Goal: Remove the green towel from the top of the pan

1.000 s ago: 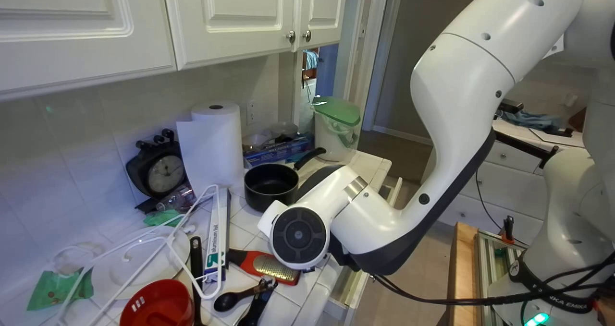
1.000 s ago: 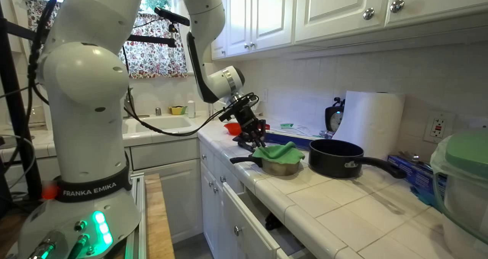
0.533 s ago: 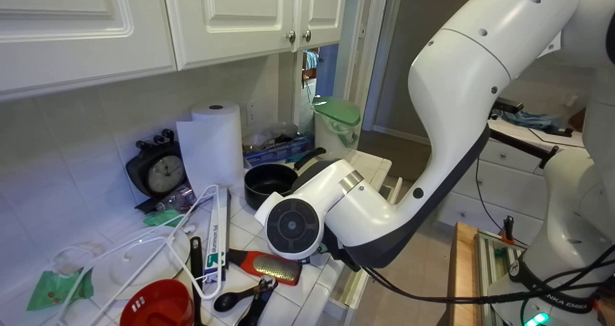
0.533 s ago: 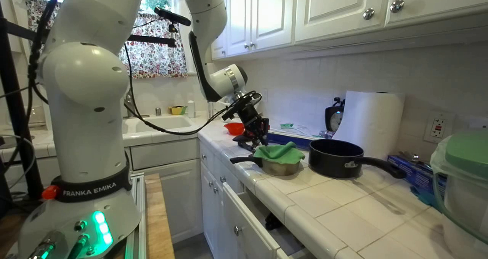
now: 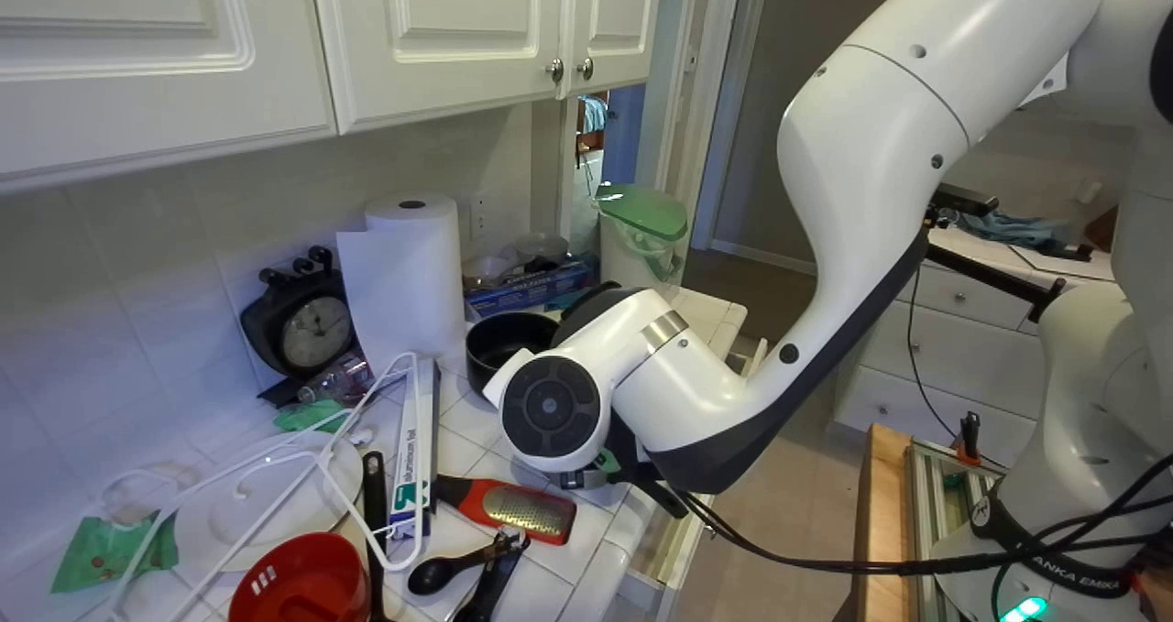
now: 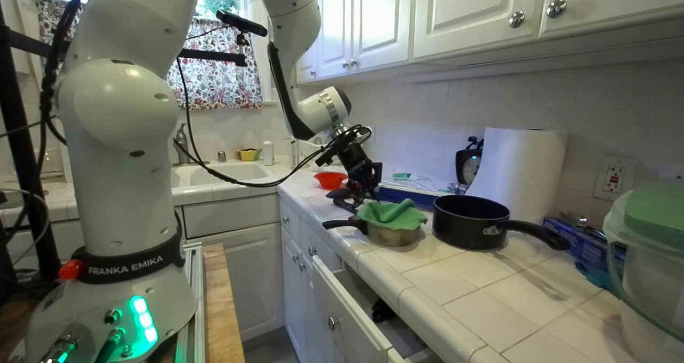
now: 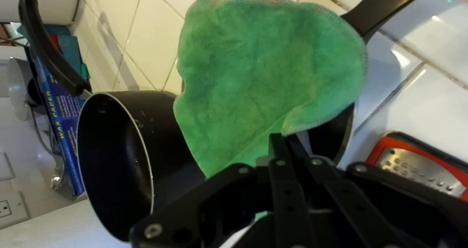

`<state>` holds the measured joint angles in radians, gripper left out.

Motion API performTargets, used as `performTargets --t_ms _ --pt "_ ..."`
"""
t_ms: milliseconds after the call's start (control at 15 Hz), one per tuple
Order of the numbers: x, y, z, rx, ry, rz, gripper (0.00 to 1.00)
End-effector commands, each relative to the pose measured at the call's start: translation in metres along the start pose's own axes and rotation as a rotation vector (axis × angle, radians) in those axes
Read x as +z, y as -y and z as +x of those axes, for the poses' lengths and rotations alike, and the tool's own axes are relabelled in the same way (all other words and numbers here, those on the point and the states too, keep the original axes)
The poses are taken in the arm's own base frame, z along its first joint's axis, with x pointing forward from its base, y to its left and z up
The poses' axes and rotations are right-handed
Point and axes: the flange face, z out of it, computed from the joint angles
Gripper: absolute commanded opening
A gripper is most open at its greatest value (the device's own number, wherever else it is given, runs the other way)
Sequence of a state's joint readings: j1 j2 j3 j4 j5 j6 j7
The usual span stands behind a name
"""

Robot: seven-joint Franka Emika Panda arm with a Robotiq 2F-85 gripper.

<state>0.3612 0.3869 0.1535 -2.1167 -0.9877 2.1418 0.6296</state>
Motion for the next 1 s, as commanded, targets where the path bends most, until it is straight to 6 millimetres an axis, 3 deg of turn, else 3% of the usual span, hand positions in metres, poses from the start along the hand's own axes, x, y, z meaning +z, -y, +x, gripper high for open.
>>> performTargets --t_ms 0,400,933 --pt "-0.013 -0.03 -0.004 0.076 0.006 -0.001 0.06" --pt "-0.034 -0.085 -0.02 0.19 0.023 0.047 0.05" --pt "-0.038 -0.162 -0.073 0.356 0.119 0.021 0.05"
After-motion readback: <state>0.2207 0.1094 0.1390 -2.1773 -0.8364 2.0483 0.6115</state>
